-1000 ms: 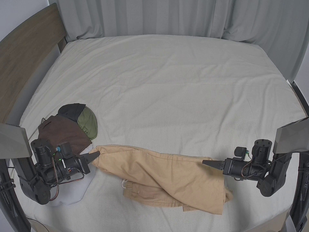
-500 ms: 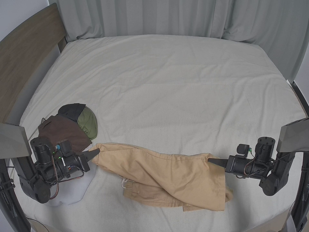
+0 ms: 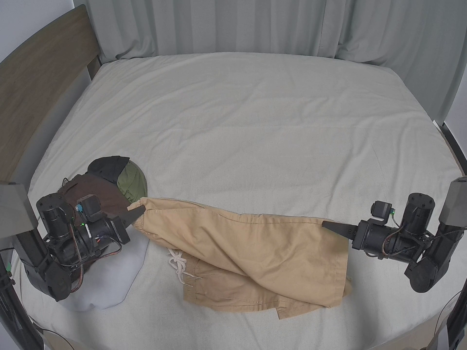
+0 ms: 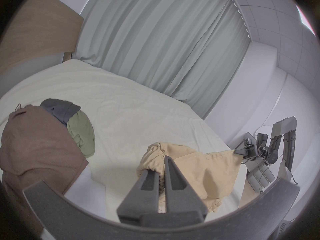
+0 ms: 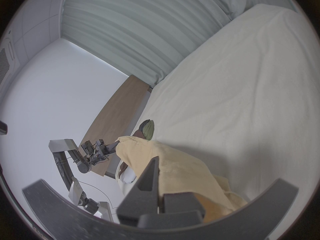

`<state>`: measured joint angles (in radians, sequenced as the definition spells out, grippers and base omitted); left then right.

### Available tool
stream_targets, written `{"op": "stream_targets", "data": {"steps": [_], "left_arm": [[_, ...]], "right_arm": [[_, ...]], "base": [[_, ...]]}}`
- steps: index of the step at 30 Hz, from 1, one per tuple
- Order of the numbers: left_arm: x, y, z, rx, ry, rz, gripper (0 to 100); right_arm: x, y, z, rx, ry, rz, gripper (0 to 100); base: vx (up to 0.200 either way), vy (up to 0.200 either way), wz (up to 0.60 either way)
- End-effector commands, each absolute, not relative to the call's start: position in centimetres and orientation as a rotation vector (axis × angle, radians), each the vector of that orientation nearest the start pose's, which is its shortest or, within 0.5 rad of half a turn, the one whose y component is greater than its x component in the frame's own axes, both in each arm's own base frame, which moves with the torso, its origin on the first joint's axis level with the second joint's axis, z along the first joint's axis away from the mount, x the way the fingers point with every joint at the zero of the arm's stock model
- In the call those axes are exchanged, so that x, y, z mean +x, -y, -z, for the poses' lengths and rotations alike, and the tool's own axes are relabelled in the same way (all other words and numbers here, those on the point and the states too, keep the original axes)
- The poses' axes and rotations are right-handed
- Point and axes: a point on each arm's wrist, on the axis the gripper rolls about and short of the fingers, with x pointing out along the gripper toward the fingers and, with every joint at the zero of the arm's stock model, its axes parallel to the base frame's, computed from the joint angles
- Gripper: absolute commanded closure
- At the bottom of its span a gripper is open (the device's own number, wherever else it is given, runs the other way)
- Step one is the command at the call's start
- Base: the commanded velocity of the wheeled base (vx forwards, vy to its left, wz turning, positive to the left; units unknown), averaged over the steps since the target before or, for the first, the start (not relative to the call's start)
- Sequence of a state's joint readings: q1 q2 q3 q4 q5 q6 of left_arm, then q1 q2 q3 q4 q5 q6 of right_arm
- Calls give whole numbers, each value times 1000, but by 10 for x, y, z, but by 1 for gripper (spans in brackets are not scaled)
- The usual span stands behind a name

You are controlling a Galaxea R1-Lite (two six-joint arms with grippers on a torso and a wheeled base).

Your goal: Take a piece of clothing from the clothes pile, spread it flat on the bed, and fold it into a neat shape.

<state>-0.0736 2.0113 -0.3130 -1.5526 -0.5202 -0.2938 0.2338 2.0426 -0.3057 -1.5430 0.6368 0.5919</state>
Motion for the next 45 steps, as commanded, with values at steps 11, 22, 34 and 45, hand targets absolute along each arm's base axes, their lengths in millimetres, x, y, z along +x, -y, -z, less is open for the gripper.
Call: {"op": "stream_targets", "data": {"steps": [11, 22, 34, 45], "left_arm": [[274, 26, -100, -303, -131, 570, 100], [271, 25, -114, -352, -97, 576, 100], [270, 29, -114, -348, -101, 613, 100], [274, 34, -115, -340, -92, 630, 100]], "right_arm": [[260, -85, -90, 570, -351, -823, 100], [258, -89, -105, 565, -296, -844, 100], [262, -87, -115, 560, -235, -815, 100], [261, -80, -125, 552, -186, -802, 100]], "base": [[0, 0, 0], [0, 0, 0], [0, 0, 0], [0, 0, 0]]}}
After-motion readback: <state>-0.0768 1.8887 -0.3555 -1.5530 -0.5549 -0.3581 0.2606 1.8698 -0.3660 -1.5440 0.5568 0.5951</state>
